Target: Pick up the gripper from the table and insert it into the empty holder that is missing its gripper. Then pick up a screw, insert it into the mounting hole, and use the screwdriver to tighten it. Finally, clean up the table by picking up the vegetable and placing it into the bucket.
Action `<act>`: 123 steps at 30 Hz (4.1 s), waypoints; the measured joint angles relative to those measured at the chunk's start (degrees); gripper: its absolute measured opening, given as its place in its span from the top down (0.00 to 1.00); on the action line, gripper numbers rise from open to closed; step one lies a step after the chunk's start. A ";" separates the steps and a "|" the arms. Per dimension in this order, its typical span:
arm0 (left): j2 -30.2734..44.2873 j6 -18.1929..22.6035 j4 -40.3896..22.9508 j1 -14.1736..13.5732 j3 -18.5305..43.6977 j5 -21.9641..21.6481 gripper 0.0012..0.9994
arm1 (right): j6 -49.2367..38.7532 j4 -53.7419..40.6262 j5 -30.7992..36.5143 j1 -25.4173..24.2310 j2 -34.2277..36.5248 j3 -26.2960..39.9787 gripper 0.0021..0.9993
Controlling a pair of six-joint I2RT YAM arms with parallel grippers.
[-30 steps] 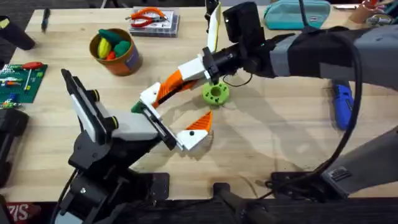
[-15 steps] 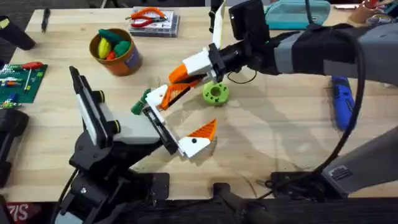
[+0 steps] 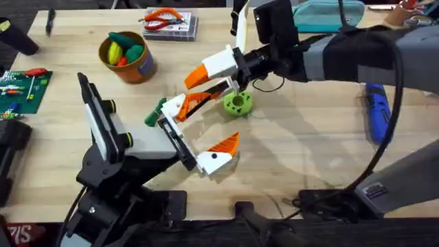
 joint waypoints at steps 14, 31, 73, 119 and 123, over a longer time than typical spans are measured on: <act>0.02 0.00 0.00 0.00 0.00 0.00 0.01 | -6.99 -9.11 -0.88 0.00 0.11 0.00 0.40; 0.02 0.04 0.02 0.00 0.00 0.18 0.01 | -7.43 -8.87 -1.59 -0.05 0.10 0.00 0.98; 0.02 -1.33 -0.19 0.89 0.00 -6.97 0.01 | 3.75 3.23 9.81 4.51 0.10 0.09 0.99; 0.01 -1.10 -0.11 0.76 0.02 -5.42 0.01 | 2.62 3.14 10.98 5.05 0.10 0.09 0.68; 0.02 -0.88 -0.10 0.76 0.02 -4.90 0.01 | 2.46 3.08 10.76 4.77 0.11 0.09 0.64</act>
